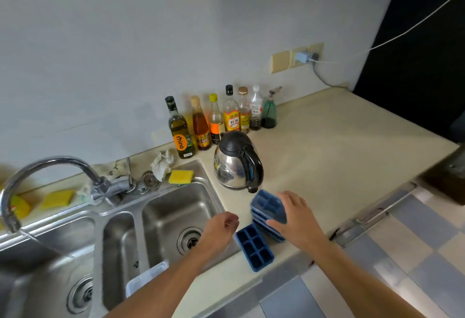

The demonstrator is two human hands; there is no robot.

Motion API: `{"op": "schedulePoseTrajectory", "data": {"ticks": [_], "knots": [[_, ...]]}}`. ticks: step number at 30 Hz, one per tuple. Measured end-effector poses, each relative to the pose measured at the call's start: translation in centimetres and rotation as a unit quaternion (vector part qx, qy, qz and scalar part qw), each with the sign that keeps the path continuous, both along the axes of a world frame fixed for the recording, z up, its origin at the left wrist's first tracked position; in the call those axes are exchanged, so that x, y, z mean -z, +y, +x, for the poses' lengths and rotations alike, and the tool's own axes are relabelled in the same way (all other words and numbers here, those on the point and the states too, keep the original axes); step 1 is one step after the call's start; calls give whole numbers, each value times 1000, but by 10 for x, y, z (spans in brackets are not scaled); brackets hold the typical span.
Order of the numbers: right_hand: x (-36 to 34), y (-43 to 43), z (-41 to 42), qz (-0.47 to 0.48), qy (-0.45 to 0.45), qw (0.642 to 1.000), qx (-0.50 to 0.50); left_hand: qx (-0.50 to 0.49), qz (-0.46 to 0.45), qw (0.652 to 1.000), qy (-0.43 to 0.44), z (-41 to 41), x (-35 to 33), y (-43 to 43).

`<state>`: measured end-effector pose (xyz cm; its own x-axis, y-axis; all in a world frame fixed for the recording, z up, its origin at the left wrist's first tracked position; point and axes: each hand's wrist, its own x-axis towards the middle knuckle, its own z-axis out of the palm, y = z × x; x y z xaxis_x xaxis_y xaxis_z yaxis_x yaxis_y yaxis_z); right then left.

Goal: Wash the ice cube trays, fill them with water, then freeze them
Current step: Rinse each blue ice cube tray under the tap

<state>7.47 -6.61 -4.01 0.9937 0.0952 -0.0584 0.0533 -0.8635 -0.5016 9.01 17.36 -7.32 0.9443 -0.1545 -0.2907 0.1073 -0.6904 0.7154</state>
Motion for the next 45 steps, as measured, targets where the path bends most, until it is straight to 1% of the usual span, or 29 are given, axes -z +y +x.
{"op": "schedulePoseTrajectory", "data": {"ticks": [4,7,10,14,20,22,24,26,28,31,33,37,41,42,45], "knots": [[7,7,7,-60,15,998,-31,-37,-14,999,-3,-16,-10,16],[12,11,9,-69,6,997,-21,-51,-3,999,-3,-32,-11,26],[12,16,8,-54,-3,999,-4,-65,-22,997,21,-45,-10,32],[4,36,1,4,-23,1000,9,-70,-59,995,35,-48,-8,45],[-15,118,-9,102,-36,994,-4,-115,-159,978,66,-39,1,86],[-20,159,-10,116,-25,993,-12,-126,-217,965,78,-39,-2,115],[-23,208,-9,123,-14,992,-15,-157,-283,940,109,-39,-9,155],[-24,265,-11,147,7,989,-21,-198,-338,911,130,-42,-14,204],[-24,327,-11,167,32,985,-39,-222,-373,891,134,-43,-14,256],[-15,418,-17,193,68,976,-80,-271,-401,865,136,-59,-6,331],[-7,469,-25,193,97,970,-108,-312,-428,837,137,-72,1,373],[12,540,-32,182,151,961,-142,-381,-451,792,154,-85,13,433],[28,578,-33,173,191,955,-148,-410,-444,775,181,-87,29,465],[30,584,-32,166,207,953,-146,-414,-437,778,180,-86,32,471],[32,597,-24,172,287,935,-118,-417,-377,808,177,-75,34,484]]}}
